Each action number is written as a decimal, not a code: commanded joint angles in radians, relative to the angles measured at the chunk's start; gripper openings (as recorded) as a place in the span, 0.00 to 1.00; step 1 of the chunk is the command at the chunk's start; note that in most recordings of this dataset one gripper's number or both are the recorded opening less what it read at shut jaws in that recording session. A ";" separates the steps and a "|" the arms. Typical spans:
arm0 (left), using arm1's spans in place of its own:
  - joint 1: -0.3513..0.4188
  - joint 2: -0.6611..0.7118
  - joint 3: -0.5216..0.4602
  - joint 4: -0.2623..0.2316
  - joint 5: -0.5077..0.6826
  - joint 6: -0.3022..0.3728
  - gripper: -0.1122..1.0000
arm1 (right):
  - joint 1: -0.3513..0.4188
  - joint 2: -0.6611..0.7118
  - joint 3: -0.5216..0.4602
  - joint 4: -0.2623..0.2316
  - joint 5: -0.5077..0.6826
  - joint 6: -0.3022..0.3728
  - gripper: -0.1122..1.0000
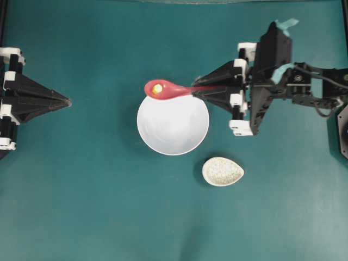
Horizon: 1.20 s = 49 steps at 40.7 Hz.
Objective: Scoop the yellow hexagonal prism block from the bowl with a spoon using the right arm.
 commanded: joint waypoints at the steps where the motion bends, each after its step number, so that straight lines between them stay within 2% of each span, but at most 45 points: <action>1: -0.002 0.003 -0.025 0.002 -0.003 -0.002 0.10 | 0.003 -0.049 0.003 -0.003 -0.011 -0.002 0.31; 11: 0.000 0.003 -0.025 0.002 0.005 -0.002 0.10 | 0.003 -0.094 0.031 -0.003 -0.015 -0.002 0.31; 49: 0.000 0.003 -0.026 0.002 0.002 0.000 0.10 | 0.003 -0.092 0.029 -0.003 -0.012 0.005 0.31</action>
